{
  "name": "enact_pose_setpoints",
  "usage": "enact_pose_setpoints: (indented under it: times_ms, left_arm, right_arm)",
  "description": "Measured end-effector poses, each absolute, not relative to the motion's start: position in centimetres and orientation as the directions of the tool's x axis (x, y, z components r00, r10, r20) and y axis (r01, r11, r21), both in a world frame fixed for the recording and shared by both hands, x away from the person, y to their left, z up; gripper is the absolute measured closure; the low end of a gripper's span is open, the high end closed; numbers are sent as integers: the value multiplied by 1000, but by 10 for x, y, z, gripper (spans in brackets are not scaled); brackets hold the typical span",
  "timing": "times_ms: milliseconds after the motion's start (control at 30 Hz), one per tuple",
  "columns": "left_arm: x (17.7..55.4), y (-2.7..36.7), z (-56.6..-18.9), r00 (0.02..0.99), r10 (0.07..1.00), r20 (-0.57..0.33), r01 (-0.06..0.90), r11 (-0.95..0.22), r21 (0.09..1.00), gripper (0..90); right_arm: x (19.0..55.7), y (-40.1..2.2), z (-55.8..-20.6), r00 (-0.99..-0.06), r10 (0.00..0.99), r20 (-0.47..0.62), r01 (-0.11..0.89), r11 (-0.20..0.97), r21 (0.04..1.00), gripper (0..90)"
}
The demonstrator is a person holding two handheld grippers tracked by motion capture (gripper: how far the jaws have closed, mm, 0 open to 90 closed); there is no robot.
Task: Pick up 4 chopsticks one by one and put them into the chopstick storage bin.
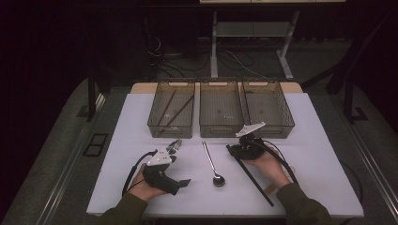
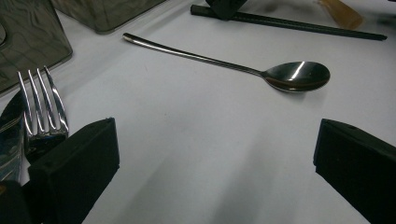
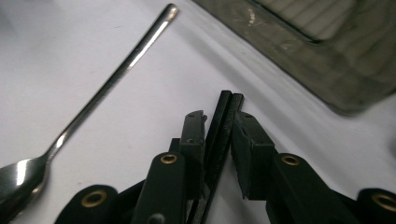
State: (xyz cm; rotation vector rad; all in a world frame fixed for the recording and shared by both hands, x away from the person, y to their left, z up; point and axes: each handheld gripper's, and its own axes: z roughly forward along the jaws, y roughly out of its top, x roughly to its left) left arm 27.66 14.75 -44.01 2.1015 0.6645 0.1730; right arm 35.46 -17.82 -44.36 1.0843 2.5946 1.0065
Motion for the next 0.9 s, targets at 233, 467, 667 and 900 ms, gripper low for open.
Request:
enact_pose_setpoints:
  times_ms: [233,467,667,900]
  left_arm:
    - [277,147,-440,846,519,-123,394,-453,800,0]
    - [277,148,-440,847,518,-122,393,-454,800,0]
    - [277,148,-440,847,517,-126,393,-449,802,0]
    - [276,148,-440,848,515,-126,390,-447,805,0]
  right_arm:
    - [348,-164,-444,-771,626,116,540,546,640,749]
    - [346,-163,-443,-773,622,126,540,540,646,721]
    - [338,-180,-424,-772,619,147,530,498,686,657]
    - [309,-203,-416,-783,604,149,525,514,678,717]
